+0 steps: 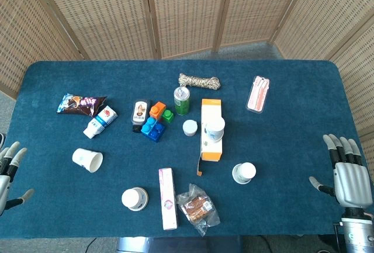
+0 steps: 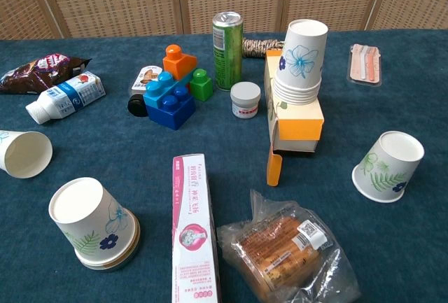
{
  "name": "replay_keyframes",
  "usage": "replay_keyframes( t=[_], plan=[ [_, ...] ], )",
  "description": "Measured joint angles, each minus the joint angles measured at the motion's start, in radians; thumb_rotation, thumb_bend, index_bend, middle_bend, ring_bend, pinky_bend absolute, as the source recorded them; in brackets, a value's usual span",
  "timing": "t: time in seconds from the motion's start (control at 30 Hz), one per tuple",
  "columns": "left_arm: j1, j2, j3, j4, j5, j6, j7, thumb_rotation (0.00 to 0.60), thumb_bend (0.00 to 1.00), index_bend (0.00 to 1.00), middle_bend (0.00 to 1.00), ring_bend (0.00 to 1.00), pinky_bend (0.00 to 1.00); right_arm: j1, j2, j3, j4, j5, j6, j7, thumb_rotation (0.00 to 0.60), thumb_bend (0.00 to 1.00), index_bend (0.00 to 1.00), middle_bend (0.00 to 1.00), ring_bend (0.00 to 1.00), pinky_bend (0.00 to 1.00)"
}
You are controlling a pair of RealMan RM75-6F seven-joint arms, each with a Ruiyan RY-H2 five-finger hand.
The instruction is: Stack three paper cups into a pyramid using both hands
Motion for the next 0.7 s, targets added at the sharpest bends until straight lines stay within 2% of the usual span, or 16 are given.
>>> replay_keyframes(
  t=[0.33,0.7],
  plan=[
    [-0.005,0.001,0.0,0.004,-0.003,-0.012,-0.011,0.6,0.21,0.0,0.0,0.0,0.0,0.0,0.002,0.001,-0.001,0.002,-0.001,0.004,0.6,0.05,0.0,0.0,0.0,0.0],
    [-0.055,-0.01,0.003,0.089,0.007,-0.09,-0.102,0.6,0.21,0.0,0.0,0.0,0.0,0.001,0.005,0.006,-0.007,0.015,-0.003,0.012,0.6,0.05,0.0,0.0,0.0,0.0]
  ],
)
